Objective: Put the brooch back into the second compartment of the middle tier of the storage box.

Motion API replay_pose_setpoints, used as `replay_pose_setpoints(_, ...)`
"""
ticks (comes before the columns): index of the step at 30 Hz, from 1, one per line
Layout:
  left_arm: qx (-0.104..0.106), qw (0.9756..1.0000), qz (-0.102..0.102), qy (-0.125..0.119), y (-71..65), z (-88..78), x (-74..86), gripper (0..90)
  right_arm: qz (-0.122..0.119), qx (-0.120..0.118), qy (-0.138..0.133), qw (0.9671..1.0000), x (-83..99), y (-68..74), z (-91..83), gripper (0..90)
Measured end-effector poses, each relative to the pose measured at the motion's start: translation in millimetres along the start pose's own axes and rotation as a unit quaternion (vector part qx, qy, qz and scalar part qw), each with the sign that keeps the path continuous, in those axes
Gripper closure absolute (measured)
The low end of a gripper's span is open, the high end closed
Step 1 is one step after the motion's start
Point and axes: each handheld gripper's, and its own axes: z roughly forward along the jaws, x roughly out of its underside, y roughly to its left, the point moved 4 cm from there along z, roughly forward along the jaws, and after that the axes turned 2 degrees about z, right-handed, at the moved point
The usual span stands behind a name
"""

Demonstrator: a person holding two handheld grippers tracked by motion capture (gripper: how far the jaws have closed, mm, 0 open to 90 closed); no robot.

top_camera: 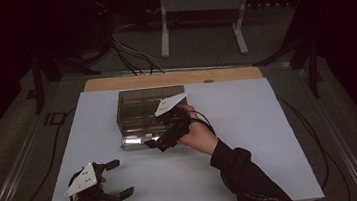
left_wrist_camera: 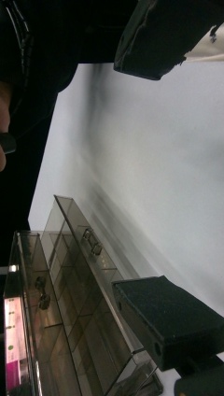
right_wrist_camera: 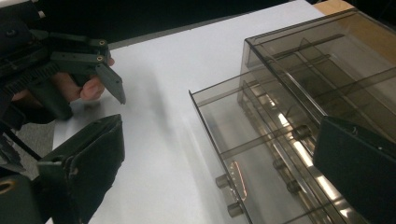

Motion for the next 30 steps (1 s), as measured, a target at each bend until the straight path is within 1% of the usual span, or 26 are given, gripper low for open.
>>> replay_pose_setpoints(1,0.000,1.0000,0.000,0.000,0.1,0.1,-0.2,0.6,0.000,0.002,0.000,1.0000,0.7,-0.3,-1.5,0.0)
replay_pose_setpoints(2,0.000,1.0000,0.000,0.000,0.2,0.2,-0.1,0.6,0.001,0.008,0.000,1.0000,2.5,-1.1,-4.7,0.0)
replay_pose_setpoints(5,0.000,1.0000,0.000,0.001,0.2,0.3,-0.1,0.6,0.004,0.011,-0.003,0.9999,4.6,-2.4,-7.5,0.0)
replay_pose_setpoints(7,0.000,1.0000,-0.003,-0.001,0.6,0.2,0.1,0.6,0.002,0.019,-0.003,0.9998,7.0,-3.9,-10.3,0.0)
replay_pose_setpoints(11,-0.001,1.0000,-0.002,0.001,0.7,0.5,0.2,0.6,0.009,0.026,-0.006,0.9996,13.7,-7.8,-16.6,0.0)
replay_pose_setpoints(13,0.000,1.0000,-0.004,0.000,0.6,1.0,0.0,0.6,0.010,0.031,-0.004,0.9995,17.9,-9.1,-20.3,0.0)
replay_pose_setpoints(16,0.001,1.0000,-0.001,0.005,-0.1,1.8,0.7,0.6,0.016,0.034,-0.007,0.9993,24.4,-10.5,-27.0,0.0)
replay_pose_setpoints(18,0.001,1.0000,-0.001,0.004,-0.4,1.8,0.2,0.6,0.015,0.039,-0.008,0.9991,28.8,-11.3,-32.0,0.0)
replay_pose_setpoints(20,-0.001,1.0000,-0.001,0.004,-0.4,0.9,1.2,0.6,0.018,0.040,-0.014,0.9989,33.0,-12.0,-37.5,0.0)
replay_pose_setpoints(21,-0.002,1.0000,-0.001,0.005,-0.6,0.6,1.6,0.6,0.019,0.044,-0.018,0.9987,37.5,-12.7,-42.4,0.0)
replay_pose_setpoints(22,-0.002,1.0000,-0.001,0.005,-0.7,0.3,1.4,0.6,0.019,0.044,-0.018,0.9987,37.5,-12.7,-42.4,0.0)
replay_pose_setpoints(24,-0.002,1.0000,-0.002,0.002,-0.9,-0.6,0.7,0.6,0.021,0.050,-0.025,0.9982,42.7,-13.2,-46.7,0.0)
replay_pose_setpoints(26,-0.003,1.0000,0.000,0.001,-1.4,-1.6,0.8,0.6,0.026,0.052,-0.028,0.9979,49.1,-13.4,-49.8,0.0)
replay_pose_setpoints(30,-0.002,1.0000,-0.001,0.000,-1.0,-1.6,0.3,0.6,0.027,0.060,-0.027,0.9975,62.0,-13.5,-54.0,0.0)
